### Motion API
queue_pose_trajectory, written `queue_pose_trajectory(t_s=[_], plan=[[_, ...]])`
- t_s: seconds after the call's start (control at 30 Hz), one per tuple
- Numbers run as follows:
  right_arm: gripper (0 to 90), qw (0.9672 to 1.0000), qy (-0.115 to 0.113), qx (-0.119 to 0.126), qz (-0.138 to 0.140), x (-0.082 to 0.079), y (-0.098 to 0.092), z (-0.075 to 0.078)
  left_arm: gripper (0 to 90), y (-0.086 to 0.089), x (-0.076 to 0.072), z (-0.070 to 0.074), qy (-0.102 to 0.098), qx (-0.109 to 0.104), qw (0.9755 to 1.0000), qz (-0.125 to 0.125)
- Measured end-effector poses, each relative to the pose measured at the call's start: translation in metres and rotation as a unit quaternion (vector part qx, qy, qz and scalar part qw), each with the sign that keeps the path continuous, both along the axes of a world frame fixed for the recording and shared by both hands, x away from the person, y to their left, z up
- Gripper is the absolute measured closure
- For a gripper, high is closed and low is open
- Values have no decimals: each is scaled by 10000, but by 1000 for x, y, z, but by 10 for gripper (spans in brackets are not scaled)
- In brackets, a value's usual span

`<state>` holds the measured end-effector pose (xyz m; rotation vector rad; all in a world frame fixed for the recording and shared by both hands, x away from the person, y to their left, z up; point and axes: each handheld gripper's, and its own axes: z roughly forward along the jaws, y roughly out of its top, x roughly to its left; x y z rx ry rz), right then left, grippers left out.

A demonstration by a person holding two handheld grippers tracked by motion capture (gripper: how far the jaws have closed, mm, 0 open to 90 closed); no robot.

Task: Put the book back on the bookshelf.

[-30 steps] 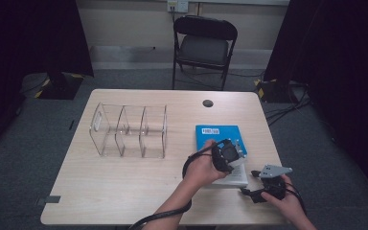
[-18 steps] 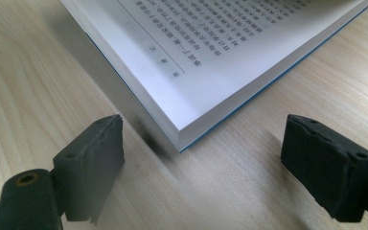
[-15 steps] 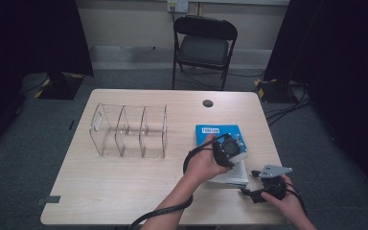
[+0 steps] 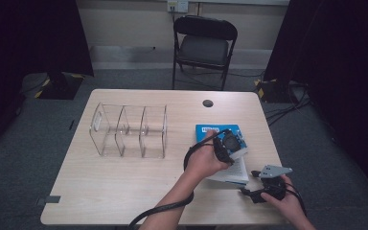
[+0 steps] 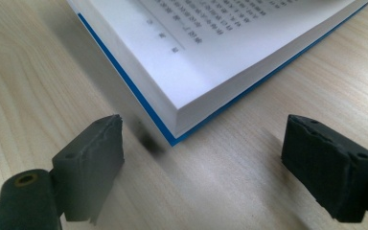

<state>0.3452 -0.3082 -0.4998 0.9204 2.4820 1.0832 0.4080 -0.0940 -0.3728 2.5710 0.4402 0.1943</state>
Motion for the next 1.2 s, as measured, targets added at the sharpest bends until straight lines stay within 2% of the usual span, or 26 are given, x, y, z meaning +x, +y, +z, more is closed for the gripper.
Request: queue_pose_trajectory(t_s=[0.3,0.43,0.67,0.73,0.97,1.07,1.2], plan=[[131,10000,-14,-8,-5,1,5,0,725,1,2,8,70,-62,9998,148],[131,10000,-2,-17,-39,1,6,0,726,3,3,12,110,-32,9999,89],[130,10000,-36,-21,-3,1,7,0,731,3,4,21,123,44,9998,158],[130,10000,-31,-18,25,1,7,0,733,3,3,24,188,14,9995,236],[130,10000,-23,-20,18,2,8,0,735,3,3,29,187,95,9997,129],[130,10000,-62,-26,43,1,8,0,737,3,2,33,210,130,9995,189],[132,10000,-77,-39,5,2,8,0,738,4,2,36,212,189,9995,148]])
